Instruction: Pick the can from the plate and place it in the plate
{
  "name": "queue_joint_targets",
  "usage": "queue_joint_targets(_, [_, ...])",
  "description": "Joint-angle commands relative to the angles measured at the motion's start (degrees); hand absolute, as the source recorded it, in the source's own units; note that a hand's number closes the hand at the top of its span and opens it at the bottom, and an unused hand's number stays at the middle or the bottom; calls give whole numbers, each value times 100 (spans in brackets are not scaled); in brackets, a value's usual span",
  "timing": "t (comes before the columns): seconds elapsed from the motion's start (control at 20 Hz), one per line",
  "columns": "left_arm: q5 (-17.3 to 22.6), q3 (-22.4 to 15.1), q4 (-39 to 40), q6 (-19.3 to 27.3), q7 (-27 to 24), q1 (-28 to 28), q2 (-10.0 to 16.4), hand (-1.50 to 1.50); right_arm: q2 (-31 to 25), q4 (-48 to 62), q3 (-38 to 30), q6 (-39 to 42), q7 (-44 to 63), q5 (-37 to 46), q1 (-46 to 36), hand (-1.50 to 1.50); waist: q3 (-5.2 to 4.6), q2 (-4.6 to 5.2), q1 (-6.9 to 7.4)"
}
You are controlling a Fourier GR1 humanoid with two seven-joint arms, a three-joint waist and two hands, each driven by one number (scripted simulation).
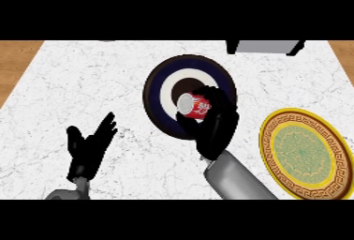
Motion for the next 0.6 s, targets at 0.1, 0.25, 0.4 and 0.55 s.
queue_joint_targets(0.1, [20,78,69,-96,45,-116,80,0,31,1346,-550,-1126,792,-90,-909,150,5,46,56])
queue_joint_targets(0.25, [-98,-112,-284,50,178,31,-56,0,31,2152,-853,-1548,467,-394,-1240,150,8,44,48])
queue_joint_targets(0.4, [29,-3,-271,-92,37,203,-12,0,32,2670,-981,-1957,121,-772,-1452,150,6,42,15])
queue_joint_targets(0.55, [-116,-57,-76,109,79,-154,-185,0,-4,2800,-1048,-1061,243,-1826,-1660,150,8,75,35])
